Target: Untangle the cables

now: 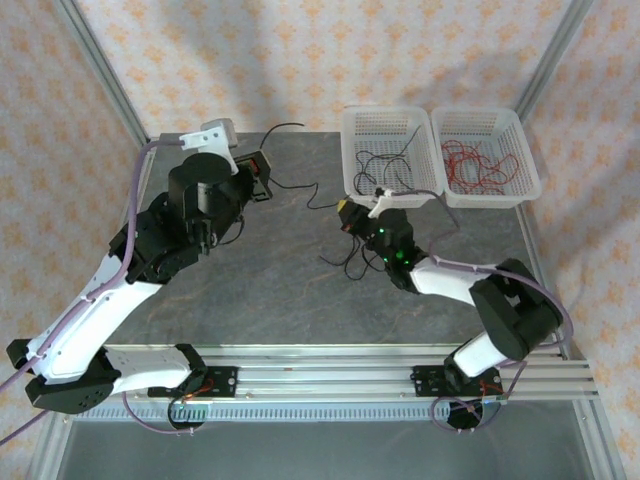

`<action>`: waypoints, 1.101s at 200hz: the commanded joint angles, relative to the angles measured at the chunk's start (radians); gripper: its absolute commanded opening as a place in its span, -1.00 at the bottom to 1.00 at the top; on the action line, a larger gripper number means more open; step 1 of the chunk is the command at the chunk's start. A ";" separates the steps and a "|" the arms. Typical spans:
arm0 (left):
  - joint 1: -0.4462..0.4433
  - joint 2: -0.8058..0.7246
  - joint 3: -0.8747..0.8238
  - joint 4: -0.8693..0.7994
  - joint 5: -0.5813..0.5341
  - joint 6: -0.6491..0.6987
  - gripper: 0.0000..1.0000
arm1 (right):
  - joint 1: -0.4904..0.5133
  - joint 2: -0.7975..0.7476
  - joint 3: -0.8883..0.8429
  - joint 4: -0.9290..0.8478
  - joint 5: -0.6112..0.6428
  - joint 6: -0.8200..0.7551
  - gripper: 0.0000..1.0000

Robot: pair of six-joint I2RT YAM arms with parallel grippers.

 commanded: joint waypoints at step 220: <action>0.006 0.729 0.694 0.381 -0.041 0.442 -0.97 | -0.173 -0.847 -0.102 -0.812 0.316 0.098 0.34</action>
